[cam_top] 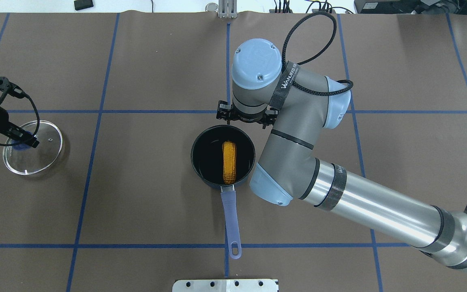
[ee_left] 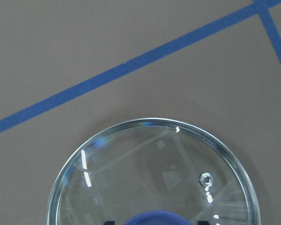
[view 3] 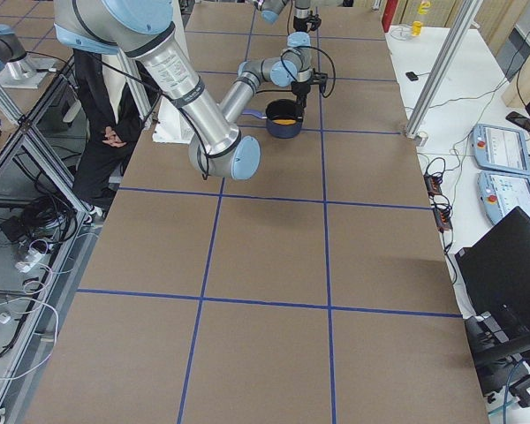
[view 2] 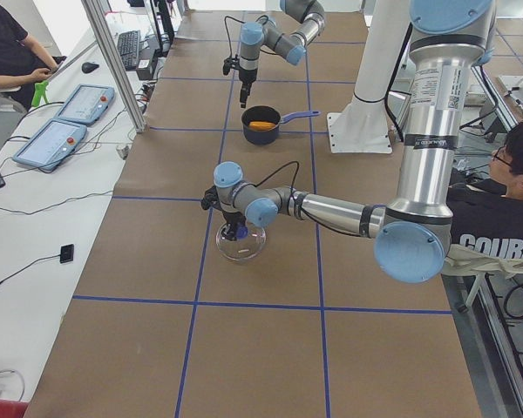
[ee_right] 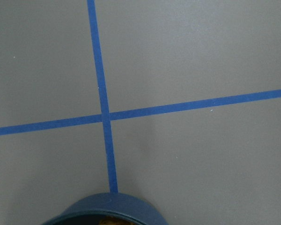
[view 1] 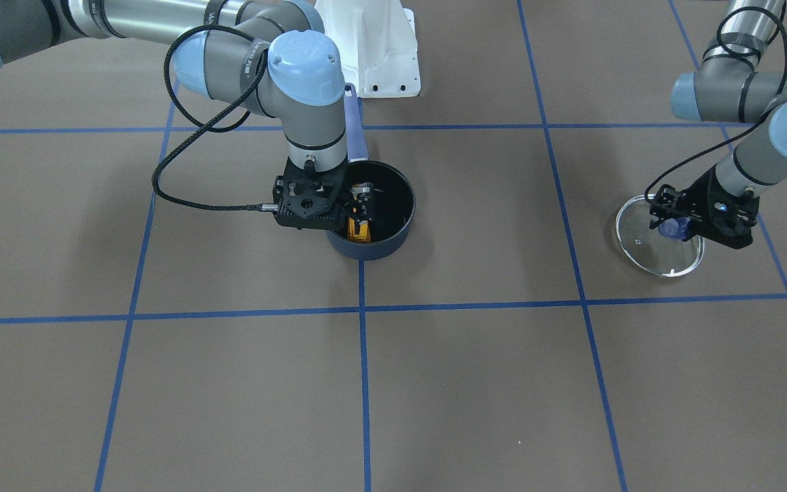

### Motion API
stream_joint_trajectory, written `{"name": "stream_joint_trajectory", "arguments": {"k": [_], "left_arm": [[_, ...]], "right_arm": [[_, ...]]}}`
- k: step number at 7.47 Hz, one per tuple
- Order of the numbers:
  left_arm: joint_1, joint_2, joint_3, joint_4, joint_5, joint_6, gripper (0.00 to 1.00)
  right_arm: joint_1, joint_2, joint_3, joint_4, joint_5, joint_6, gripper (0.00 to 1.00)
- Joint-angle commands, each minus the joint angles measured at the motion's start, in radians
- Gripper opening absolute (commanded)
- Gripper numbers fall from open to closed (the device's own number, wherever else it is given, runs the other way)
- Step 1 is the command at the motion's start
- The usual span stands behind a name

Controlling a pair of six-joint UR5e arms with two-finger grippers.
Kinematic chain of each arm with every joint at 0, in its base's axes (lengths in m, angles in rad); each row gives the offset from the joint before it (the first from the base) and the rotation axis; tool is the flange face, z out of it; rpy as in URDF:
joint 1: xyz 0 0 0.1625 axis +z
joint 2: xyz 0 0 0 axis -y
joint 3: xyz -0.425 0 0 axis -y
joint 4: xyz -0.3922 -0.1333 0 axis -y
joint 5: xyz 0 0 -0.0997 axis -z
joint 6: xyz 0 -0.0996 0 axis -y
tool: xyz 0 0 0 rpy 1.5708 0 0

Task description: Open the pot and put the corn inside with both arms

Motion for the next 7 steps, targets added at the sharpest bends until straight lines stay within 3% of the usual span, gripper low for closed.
{"name": "stream_joint_trajectory", "arguments": {"k": [1,5,7], "left_arm": [[0.002,-0.002,0.002,0.000,0.003,0.000,0.51],[0.002,-0.002,0.007,-0.002,0.003,0.002,0.68],[0.002,-0.004,0.005,-0.003,0.001,0.002,0.88]], "right_arm": [[0.001,-0.001,-0.001,0.001,0.000,0.000,1.00],[0.000,-0.006,-0.001,0.001,0.000,-0.002,1.00],[0.003,-0.007,-0.001,0.001,0.000,-0.008,1.00]]}}
